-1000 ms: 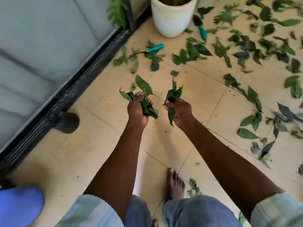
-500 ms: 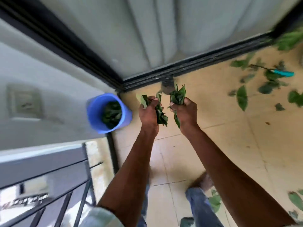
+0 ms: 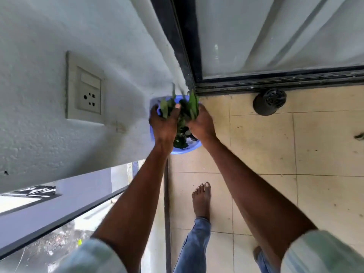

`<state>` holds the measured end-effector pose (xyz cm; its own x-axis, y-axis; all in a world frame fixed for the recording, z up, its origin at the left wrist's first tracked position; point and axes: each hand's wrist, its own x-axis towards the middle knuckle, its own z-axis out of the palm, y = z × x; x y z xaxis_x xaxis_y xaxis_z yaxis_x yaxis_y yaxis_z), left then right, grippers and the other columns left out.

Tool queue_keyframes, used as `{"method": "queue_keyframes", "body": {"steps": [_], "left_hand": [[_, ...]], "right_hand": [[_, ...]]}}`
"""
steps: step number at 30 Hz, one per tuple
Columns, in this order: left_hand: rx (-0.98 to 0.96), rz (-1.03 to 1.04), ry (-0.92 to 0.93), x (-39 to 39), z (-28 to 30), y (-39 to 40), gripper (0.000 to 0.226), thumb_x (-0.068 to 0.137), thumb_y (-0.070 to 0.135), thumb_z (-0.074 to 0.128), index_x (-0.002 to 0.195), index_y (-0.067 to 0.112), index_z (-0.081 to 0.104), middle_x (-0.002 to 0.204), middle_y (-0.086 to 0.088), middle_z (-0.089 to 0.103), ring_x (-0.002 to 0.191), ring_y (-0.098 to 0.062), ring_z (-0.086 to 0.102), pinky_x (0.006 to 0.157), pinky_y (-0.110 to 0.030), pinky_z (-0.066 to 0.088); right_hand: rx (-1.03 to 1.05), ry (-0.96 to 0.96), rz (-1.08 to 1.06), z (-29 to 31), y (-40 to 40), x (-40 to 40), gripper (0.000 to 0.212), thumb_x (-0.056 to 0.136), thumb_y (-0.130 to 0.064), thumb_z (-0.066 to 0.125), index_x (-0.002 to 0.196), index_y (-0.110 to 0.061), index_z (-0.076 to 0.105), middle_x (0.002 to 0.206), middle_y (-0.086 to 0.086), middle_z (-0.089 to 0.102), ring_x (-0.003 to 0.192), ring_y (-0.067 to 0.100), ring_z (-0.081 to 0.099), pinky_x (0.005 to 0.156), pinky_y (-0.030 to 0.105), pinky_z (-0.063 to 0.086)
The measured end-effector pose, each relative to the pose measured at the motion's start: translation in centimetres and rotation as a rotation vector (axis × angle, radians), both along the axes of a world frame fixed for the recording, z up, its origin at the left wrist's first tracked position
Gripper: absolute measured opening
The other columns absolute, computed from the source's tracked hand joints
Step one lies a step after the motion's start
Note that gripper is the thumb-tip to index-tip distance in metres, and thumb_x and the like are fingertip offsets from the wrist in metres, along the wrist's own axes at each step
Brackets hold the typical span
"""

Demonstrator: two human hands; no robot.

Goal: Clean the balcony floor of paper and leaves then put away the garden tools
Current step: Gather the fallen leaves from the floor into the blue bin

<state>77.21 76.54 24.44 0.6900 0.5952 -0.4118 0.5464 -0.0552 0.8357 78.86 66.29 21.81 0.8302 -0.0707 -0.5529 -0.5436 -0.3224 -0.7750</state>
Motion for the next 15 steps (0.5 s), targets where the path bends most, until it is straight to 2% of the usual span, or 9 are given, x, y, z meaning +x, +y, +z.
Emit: {"method": "queue_keyframes", "body": {"steps": [2, 3, 4, 6, 8, 9, 11, 13, 15], "left_hand": [[-0.108, -0.01, 0.255, 0.1, -2.6, 2.2, 0.082, 0.058, 0.054, 0.081, 0.125, 0.017, 0.049, 0.122, -0.009, 0.061, 0.102, -0.025, 0.065, 0.088, -0.042, 0.057], [-0.13, -0.009, 0.297, 0.0, -3.6, 3.4, 0.088, 0.057, 0.054, 0.081, 0.129, 0.018, 0.047, 0.124, -0.009, 0.059, 0.104, -0.025, 0.065, 0.088, -0.042, 0.057], [-0.158, -0.021, 0.295, -0.2, -4.0, 4.2, 0.079, 0.063, 0.049, 0.08, 0.127, 0.018, 0.048, 0.118, -0.008, 0.061, 0.101, -0.025, 0.065, 0.084, -0.039, 0.057], [-0.155, -0.061, 0.272, -0.6, -3.3, 4.4, 0.044, 0.08, 0.029, 0.073, 0.117, 0.013, 0.054, 0.098, -0.006, 0.065, 0.089, -0.024, 0.064, 0.071, -0.031, 0.054], [-0.137, -0.082, 0.239, -1.4, -2.6, 3.9, 0.026, 0.086, 0.015, 0.067, 0.109, 0.008, 0.057, 0.091, -0.009, 0.064, 0.09, -0.023, 0.062, 0.071, -0.032, 0.051], [-0.155, -0.092, 0.219, -2.2, -1.8, 3.2, 0.022, 0.087, 0.01, 0.066, 0.106, 0.007, 0.057, 0.09, -0.005, 0.063, 0.089, -0.02, 0.06, 0.071, -0.027, 0.05], [-0.239, -0.111, 0.191, -3.9, -0.5, 1.7, 0.032, 0.085, 0.007, 0.065, 0.115, 0.003, 0.055, 0.096, -0.002, 0.062, 0.091, -0.015, 0.056, 0.074, -0.023, 0.046], [-0.273, -0.12, 0.175, -5.5, 1.3, -0.2, 0.046, 0.077, 0.019, 0.065, 0.119, 0.007, 0.054, 0.104, -0.006, 0.063, 0.096, -0.017, 0.058, 0.083, -0.034, 0.049], [-0.218, -0.189, 0.151, -6.9, 2.5, -1.8, 0.037, 0.07, 0.027, 0.057, 0.105, 0.016, 0.056, 0.095, -0.002, 0.064, 0.093, -0.019, 0.06, 0.087, -0.045, 0.051]], "right_hand": [[-0.067, 0.172, 0.161, -3.6, 0.7, -0.3, 0.061, 0.067, -0.024, 0.078, 0.122, -0.014, 0.052, 0.117, 0.007, 0.064, 0.109, 0.025, 0.06, 0.09, 0.032, 0.049], [-0.09, 0.181, 0.158, -4.2, 0.7, -0.5, 0.059, 0.071, -0.019, 0.074, 0.124, -0.012, 0.049, 0.119, 0.009, 0.062, 0.111, 0.026, 0.058, 0.09, 0.03, 0.048], [-0.101, 0.167, 0.127, -4.3, 0.7, -0.8, 0.054, 0.075, -0.015, 0.068, 0.125, -0.011, 0.048, 0.119, 0.009, 0.061, 0.11, 0.026, 0.058, 0.087, 0.028, 0.046], [-0.118, 0.133, 0.057, -3.4, 0.3, -1.4, 0.052, 0.079, -0.014, 0.062, 0.129, -0.013, 0.049, 0.121, 0.008, 0.062, 0.111, 0.026, 0.058, 0.087, 0.028, 0.044], [-0.107, 0.121, 0.026, -2.4, -0.1, -2.4, 0.054, 0.082, -0.013, 0.061, 0.135, -0.013, 0.049, 0.129, 0.007, 0.06, 0.12, 0.024, 0.055, 0.096, 0.029, 0.044], [-0.086, 0.13, 0.002, -1.7, -0.4, -3.0, 0.054, 0.083, -0.011, 0.062, 0.136, -0.011, 0.05, 0.132, 0.008, 0.058, 0.122, 0.023, 0.054, 0.1, 0.029, 0.043], [-0.074, 0.138, -0.067, 0.0, -1.2, -4.3, 0.047, 0.084, -0.008, 0.062, 0.13, -0.008, 0.056, 0.126, 0.01, 0.062, 0.118, 0.022, 0.058, 0.097, 0.028, 0.044], [-0.087, 0.11, -0.125, 2.4, -2.4, -5.9, 0.035, 0.082, -0.006, 0.062, 0.117, -0.006, 0.063, 0.113, 0.012, 0.068, 0.107, 0.026, 0.063, 0.092, 0.03, 0.047], [-0.112, 0.098, -0.175, 4.6, -3.4, -7.6, 0.028, 0.081, -0.005, 0.063, 0.108, -0.007, 0.067, 0.106, 0.011, 0.071, 0.102, 0.027, 0.065, 0.09, 0.033, 0.049]]}}
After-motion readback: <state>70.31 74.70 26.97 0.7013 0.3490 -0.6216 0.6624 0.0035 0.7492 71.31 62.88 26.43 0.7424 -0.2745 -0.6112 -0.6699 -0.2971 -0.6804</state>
